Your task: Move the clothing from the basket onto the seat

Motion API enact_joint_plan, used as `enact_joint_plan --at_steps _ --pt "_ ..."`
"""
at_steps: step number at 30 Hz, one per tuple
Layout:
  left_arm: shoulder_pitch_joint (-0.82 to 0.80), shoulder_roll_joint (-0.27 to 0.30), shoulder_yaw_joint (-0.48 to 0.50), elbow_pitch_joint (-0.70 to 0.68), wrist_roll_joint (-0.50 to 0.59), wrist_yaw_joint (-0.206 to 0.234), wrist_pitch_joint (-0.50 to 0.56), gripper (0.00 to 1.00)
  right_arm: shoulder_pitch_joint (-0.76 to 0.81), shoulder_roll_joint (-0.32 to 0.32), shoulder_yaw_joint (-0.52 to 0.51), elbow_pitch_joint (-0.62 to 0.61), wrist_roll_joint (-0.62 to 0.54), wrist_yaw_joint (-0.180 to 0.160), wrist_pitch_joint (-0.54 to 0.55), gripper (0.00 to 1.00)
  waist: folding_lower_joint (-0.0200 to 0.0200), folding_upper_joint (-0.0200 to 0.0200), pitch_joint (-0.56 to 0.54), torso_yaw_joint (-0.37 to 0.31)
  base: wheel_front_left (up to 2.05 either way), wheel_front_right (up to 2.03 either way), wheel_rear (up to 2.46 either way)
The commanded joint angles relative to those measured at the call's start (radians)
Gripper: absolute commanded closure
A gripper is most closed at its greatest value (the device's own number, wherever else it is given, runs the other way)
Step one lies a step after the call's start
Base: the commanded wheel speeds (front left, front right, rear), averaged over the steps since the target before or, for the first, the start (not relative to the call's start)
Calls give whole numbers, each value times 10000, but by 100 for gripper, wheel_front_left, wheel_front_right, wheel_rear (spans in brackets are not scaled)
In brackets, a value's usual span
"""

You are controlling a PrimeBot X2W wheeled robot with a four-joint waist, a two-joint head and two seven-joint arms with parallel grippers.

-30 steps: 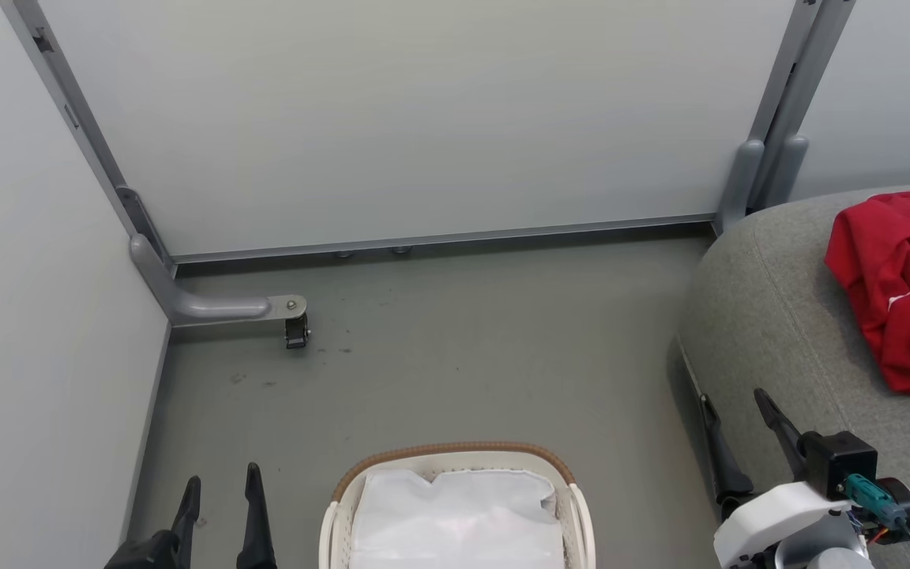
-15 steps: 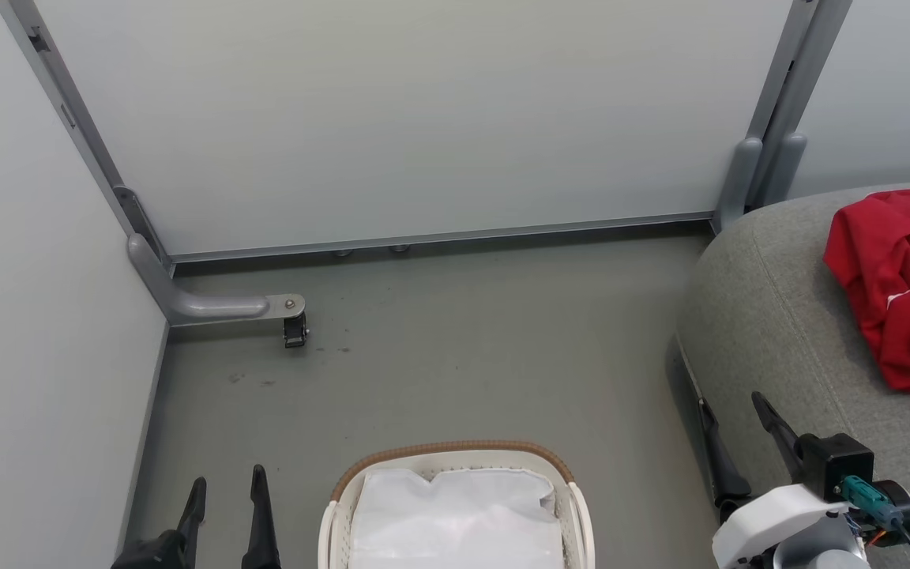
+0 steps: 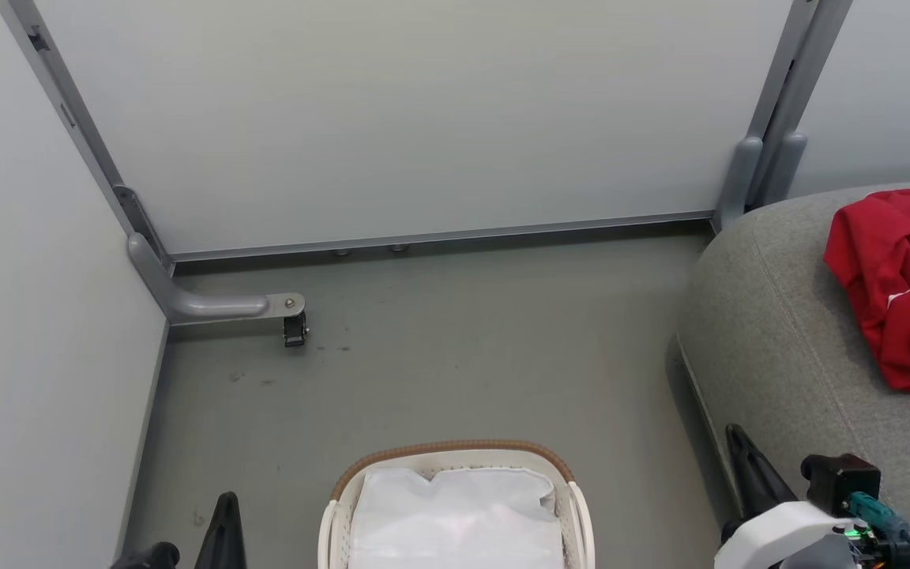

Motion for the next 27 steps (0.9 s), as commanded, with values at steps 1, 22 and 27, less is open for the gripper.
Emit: enact_joint_plan --at_steps 1,22,27 --pt "-234 -22 159 -161 -394 -79 95 100 -242 -40 -78 -195 522 -1 103 100 0 0 6 -1 0 0 0" --pt "-816 -164 907 -250 -3295 -520 1011 100 -365 -69 -307 -596 4110 -3 949 100 0 0 90 -13 0 0 0" --pt "-944 -193 1069 -267 -3908 -613 1206 100 -402 -76 -368 -664 4860 -3 1142 100 0 0 110 -16 0 0 0"
